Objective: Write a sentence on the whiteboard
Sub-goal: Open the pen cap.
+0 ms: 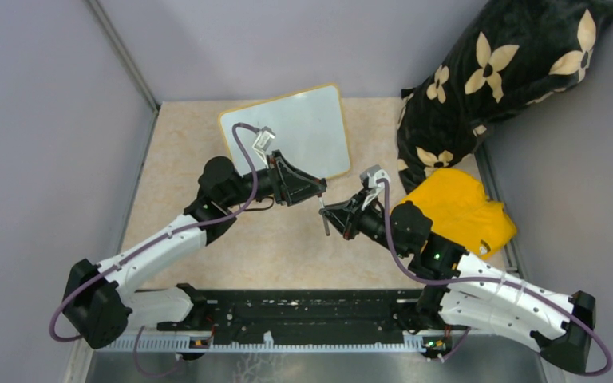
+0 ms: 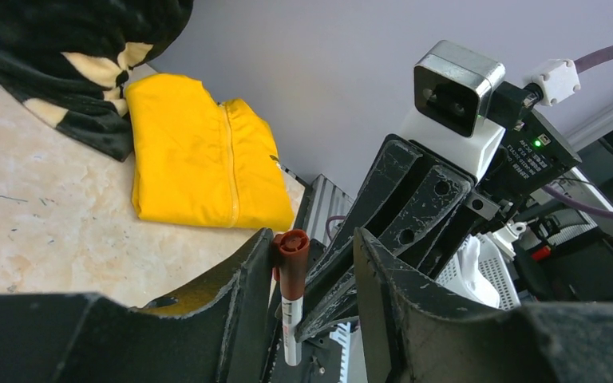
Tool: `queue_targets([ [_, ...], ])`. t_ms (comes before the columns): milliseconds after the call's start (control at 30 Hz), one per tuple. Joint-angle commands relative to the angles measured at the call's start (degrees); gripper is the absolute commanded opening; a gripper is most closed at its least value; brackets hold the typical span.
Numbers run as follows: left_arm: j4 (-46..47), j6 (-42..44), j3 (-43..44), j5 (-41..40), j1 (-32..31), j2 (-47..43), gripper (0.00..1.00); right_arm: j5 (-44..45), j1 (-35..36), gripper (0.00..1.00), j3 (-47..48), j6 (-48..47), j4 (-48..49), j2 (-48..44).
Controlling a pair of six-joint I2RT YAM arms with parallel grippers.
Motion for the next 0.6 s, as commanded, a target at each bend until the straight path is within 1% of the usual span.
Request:
queue_targets([
  [0, 2.7, -0.3, 1.4, 1.7, -0.3, 0.2, 0.47, -0.2, 0.2, 0.0, 1.3, -0.6, 3.4, 0.3],
  [267, 1.9, 0.4, 0.7, 1.9, -0.3, 0.3, 0.42, -0.2, 0.2, 0.0, 1.6, -0.7, 3.5, 0.8],
  [467, 1.7, 0.5, 0.0, 1.6, -0.3, 0.2, 0.42, -0.2, 0.2, 0.0, 1.8, -0.8, 3.5, 1.0],
  [567, 1.6, 0.5, -0.3, 1.5, -0.3, 0.0, 0.38, -0.2, 0.2, 0.0, 2.0, -0.9, 3.5, 1.2],
])
